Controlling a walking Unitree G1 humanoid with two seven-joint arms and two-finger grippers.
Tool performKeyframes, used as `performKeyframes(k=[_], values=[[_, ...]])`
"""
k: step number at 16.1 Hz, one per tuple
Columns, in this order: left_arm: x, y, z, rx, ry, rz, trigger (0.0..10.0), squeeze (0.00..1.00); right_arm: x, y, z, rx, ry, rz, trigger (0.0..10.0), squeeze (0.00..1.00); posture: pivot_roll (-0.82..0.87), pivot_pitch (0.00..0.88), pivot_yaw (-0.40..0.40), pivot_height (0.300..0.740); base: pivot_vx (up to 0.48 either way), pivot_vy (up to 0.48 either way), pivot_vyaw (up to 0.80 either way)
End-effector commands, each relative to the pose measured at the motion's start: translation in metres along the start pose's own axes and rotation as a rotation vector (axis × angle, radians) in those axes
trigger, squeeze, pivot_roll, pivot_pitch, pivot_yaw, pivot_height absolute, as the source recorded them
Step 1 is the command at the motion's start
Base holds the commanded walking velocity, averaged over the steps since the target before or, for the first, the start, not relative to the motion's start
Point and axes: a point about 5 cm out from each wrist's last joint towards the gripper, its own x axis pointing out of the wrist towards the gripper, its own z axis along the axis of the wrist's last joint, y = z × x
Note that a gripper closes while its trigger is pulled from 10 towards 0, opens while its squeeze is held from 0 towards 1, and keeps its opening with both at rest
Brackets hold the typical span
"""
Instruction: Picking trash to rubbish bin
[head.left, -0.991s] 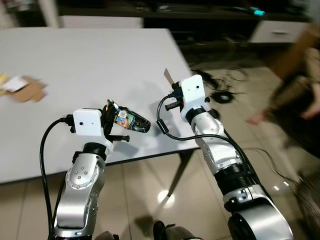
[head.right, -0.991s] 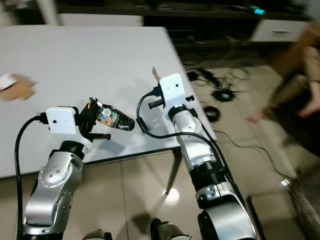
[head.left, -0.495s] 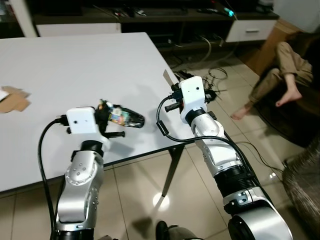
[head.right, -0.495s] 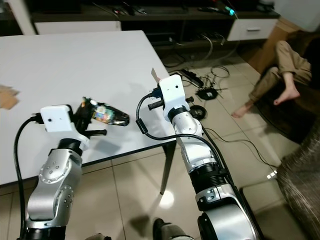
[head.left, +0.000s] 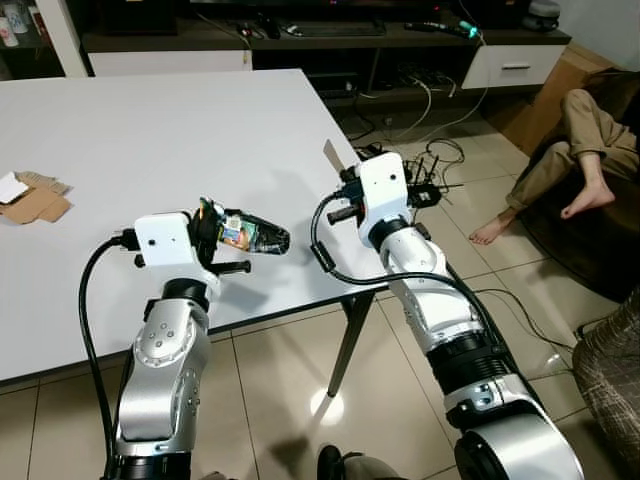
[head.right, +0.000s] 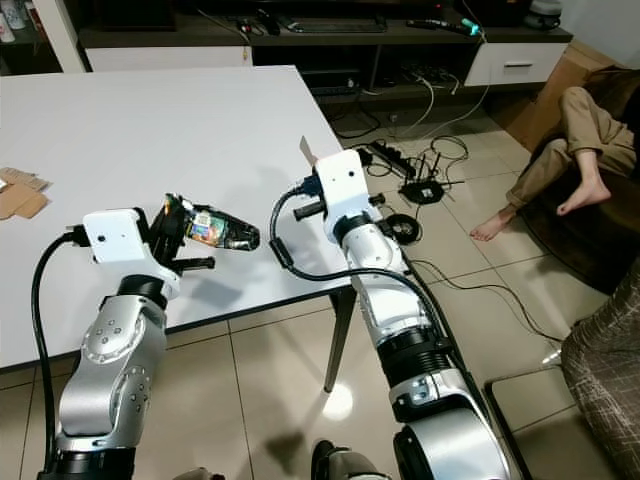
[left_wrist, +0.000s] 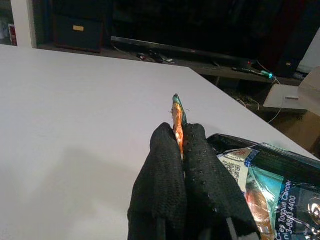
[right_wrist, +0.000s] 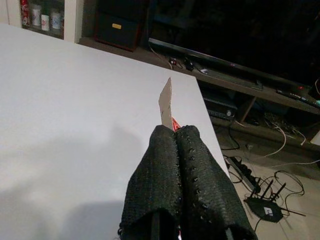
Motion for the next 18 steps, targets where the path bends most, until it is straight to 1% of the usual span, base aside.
performKeyframes(k=[1,2,5,18], values=[[0.0018,-0.0048,-0.0022,-0.007,0.016,-0.016,10.0,0.00,-0.0005,-0.0039,0.0010,0.009,-0.001,-0.009,10.0,0.00,-0.02,0.035,-0.071,0.740,0.000,0.000,0.00],[0.0016,-0.0046,-0.0027,-0.007,0.018,-0.015,10.0,0.00,-0.0005,-0.0036,0.0008,0.011,0.000,-0.009,10.0,0.00,-0.02,0.035,-0.071,0.740,0.000,0.000,0.00],[0.0009,-0.0045,-0.0026,-0.006,0.022,-0.015,10.0,0.00,-0.0004,-0.0031,0.0002,0.016,0.004,-0.011,10.0,0.00,-0.02,0.039,-0.071,0.740,-0.245,0.000,0.00],[0.0011,-0.0032,-0.0052,-0.018,0.044,-0.006,10.0,0.00,-0.0014,-0.0037,-0.0020,0.015,0.015,-0.015,10.0,0.00,-0.02,0.047,-0.070,0.740,-0.295,0.000,0.00]])
